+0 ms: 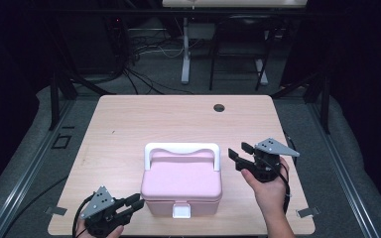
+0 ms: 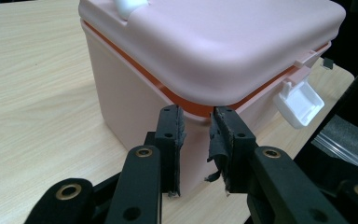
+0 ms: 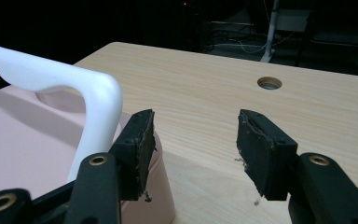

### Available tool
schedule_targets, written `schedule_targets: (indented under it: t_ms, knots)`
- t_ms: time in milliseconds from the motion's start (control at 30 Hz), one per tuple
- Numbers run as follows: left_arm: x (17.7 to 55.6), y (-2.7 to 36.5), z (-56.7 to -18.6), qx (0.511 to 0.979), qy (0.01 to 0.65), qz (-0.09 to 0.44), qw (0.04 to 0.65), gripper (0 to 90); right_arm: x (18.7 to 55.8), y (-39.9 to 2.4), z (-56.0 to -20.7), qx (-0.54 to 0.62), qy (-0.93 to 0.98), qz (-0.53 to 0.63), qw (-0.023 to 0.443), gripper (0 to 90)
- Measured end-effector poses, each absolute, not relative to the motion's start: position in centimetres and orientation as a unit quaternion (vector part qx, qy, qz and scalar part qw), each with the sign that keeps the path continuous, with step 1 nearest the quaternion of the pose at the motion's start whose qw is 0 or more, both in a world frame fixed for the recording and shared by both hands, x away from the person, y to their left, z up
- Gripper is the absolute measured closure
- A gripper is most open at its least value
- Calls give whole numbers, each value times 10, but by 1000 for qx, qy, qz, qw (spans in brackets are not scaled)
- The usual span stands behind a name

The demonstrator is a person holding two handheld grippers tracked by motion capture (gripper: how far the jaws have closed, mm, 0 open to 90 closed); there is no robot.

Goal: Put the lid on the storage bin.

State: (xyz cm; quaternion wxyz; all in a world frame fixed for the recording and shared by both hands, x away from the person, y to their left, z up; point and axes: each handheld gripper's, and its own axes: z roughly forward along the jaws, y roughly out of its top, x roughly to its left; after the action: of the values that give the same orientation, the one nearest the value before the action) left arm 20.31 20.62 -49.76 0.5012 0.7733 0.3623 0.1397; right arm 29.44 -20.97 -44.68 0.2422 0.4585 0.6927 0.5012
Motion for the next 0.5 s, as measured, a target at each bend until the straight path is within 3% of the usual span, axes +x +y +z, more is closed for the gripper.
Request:
schedule_targets:
  t_ms: [500]
  knots:
    - [203, 212, -500, 770, 369, 145, 499, 727, 294, -211, -447, 460, 692, 501, 243, 459]
